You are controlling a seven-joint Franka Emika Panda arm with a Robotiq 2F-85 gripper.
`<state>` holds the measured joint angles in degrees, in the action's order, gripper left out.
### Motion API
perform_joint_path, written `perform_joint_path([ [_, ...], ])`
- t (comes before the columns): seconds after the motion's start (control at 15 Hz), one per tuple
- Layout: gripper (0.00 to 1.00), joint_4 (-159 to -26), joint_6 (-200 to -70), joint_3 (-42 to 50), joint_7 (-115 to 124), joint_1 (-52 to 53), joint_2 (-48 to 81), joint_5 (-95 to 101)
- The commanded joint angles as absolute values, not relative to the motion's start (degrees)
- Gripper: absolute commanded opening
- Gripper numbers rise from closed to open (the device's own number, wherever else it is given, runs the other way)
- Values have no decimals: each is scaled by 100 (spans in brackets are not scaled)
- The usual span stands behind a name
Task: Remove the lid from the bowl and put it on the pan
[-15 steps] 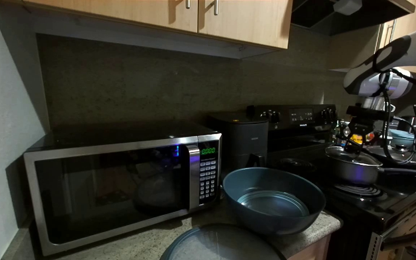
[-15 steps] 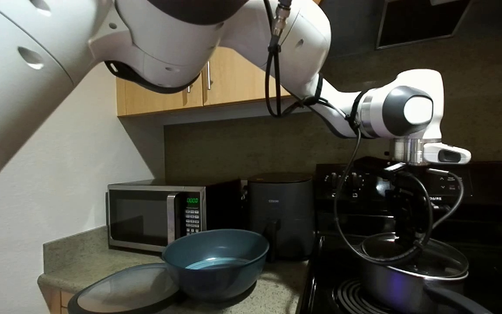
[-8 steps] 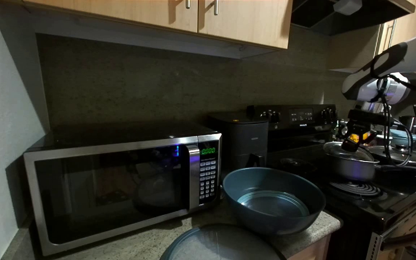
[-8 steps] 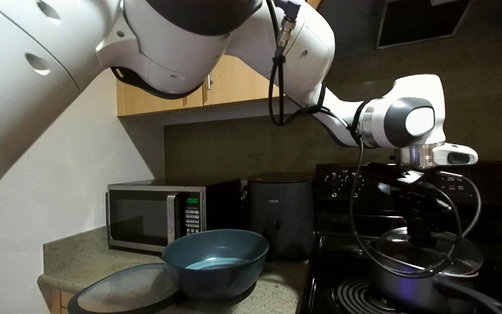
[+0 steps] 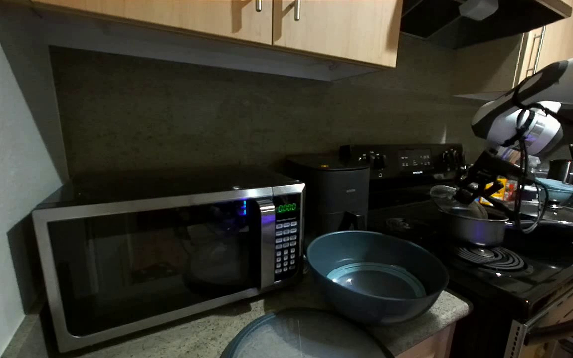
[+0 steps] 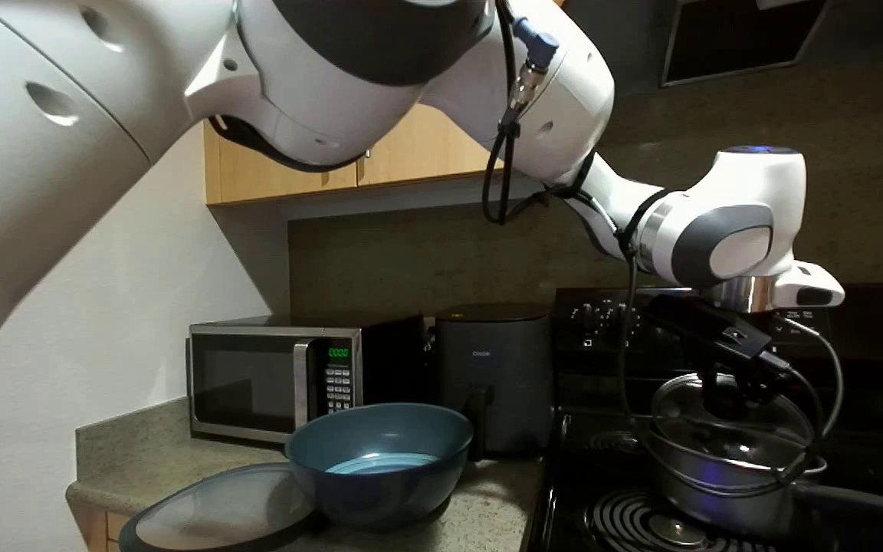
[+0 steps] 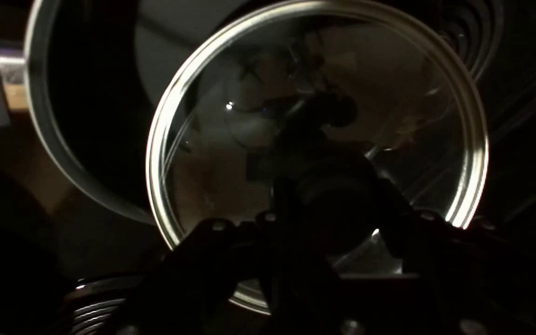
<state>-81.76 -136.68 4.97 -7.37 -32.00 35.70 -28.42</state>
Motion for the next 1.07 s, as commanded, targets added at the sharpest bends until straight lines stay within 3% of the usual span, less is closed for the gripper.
perform_joint_path([
  [0.0,48,-8139,-13699,371,-860,-3298,3608,-3009],
  [0.2,48,-8137,-13721,283,-918,-3365,3622,-3123],
  [0.27,23,-8137,-13722,279,-918,-3365,3622,-3124],
  [0.8,23,-8135,-14196,359,-1172,-3276,3663,-2662],
  [1.0,23,-8114,-14971,-197,-2101,-3599,3811,-3278],
])
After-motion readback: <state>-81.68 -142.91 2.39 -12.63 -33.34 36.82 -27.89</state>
